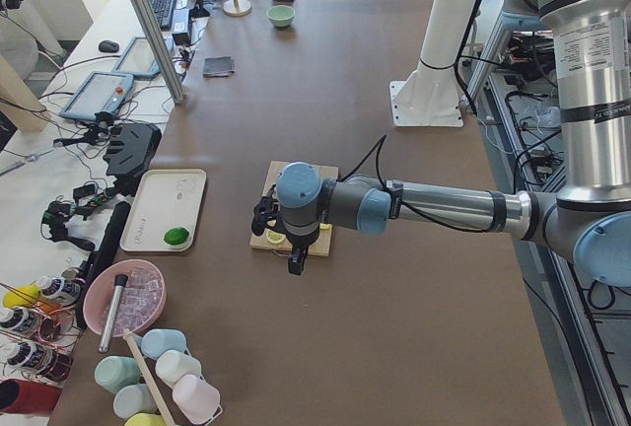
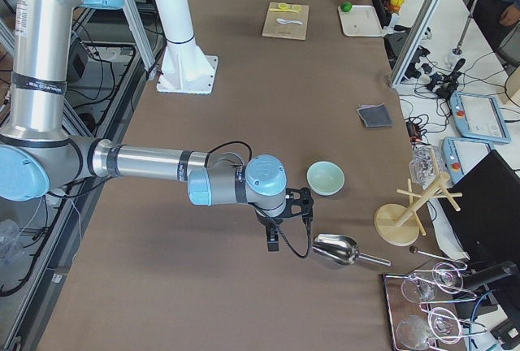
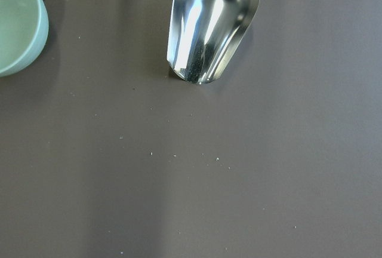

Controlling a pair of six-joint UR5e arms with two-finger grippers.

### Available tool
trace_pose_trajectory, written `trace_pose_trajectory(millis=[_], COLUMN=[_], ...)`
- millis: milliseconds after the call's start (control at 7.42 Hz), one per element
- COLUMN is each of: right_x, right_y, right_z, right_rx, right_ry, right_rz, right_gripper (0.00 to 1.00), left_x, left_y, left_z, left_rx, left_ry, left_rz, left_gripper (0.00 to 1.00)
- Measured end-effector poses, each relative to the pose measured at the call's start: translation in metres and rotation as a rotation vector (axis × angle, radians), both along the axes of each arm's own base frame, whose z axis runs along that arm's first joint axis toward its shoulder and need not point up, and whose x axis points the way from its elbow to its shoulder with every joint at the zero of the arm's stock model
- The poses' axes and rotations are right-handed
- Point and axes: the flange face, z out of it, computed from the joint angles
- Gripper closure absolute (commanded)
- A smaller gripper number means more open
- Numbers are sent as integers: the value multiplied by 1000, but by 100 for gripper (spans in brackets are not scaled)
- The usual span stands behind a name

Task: Place spoon in bowl

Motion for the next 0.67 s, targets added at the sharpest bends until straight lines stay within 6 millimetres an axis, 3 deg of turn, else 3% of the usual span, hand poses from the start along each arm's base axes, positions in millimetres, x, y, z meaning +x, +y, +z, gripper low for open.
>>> trace_pose_trajectory(millis=[674], right_x=[-5], right_y=[10], right_z=[4], right_rx=[7], right_ry=[-38], right_rz=[-9], right_gripper=[0], left_x=[0], left_y=[0], left_z=[-16], left_rx=[47], left_ry=[13], left_rz=[3], left_gripper=[3])
